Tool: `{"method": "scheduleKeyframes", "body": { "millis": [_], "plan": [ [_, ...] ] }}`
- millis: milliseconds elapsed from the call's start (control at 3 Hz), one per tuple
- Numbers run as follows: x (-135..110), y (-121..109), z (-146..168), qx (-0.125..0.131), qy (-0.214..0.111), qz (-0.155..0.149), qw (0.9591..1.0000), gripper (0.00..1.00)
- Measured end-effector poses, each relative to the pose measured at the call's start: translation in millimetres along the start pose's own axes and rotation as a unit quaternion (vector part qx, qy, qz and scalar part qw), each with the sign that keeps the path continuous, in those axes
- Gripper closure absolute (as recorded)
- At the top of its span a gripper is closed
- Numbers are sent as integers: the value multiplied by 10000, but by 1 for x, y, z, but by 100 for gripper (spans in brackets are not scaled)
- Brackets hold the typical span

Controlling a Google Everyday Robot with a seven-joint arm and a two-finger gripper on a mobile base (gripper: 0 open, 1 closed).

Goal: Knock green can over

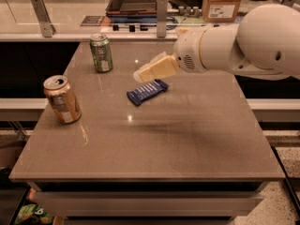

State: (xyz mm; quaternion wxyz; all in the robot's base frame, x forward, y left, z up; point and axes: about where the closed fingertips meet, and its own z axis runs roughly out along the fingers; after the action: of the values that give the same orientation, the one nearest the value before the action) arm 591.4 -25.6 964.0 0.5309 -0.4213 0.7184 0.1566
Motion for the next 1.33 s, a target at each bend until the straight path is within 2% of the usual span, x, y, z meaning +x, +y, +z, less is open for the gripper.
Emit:
{"method": "scheduleKeyframes", "body": {
  "millis": [667, 1333],
  "plan": [
    [10, 21, 35, 8, -156, 207, 9997, 0],
    [8, 46, 81, -66, -483, 288, 9984, 0]
  ]
}}
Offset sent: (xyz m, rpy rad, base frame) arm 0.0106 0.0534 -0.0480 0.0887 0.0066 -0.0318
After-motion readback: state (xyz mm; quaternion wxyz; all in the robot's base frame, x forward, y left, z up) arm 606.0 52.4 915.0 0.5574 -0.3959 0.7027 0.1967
